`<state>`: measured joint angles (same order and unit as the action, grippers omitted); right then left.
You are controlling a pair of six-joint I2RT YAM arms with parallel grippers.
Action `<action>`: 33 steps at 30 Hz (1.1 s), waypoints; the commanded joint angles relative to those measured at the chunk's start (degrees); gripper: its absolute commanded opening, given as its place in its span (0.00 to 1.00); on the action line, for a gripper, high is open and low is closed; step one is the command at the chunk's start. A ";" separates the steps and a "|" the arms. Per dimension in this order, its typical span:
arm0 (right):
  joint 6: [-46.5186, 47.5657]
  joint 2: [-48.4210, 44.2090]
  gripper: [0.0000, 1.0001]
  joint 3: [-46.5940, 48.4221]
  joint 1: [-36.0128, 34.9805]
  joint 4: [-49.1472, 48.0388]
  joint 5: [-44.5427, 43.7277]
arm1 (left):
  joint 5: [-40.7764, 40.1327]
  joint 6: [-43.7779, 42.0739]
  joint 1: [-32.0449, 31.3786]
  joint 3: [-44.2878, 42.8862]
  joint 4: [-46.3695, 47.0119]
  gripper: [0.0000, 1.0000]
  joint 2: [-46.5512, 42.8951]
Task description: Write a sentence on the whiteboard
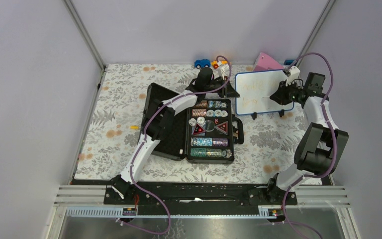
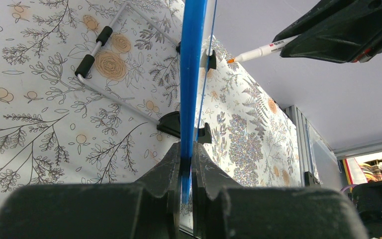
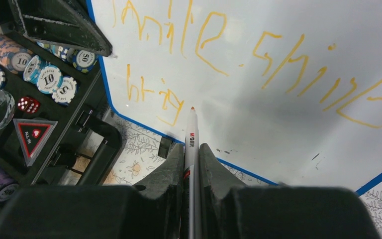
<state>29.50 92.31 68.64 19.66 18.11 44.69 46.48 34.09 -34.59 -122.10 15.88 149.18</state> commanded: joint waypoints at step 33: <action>-2.65 2.62 0.00 1.40 -0.48 -4.73 2.91 | 0.84 -0.74 1.10 -0.20 -1.55 0.00 -4.16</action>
<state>26.74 94.41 69.23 19.62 14.41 46.15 46.65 33.95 -34.59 -122.10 15.81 149.18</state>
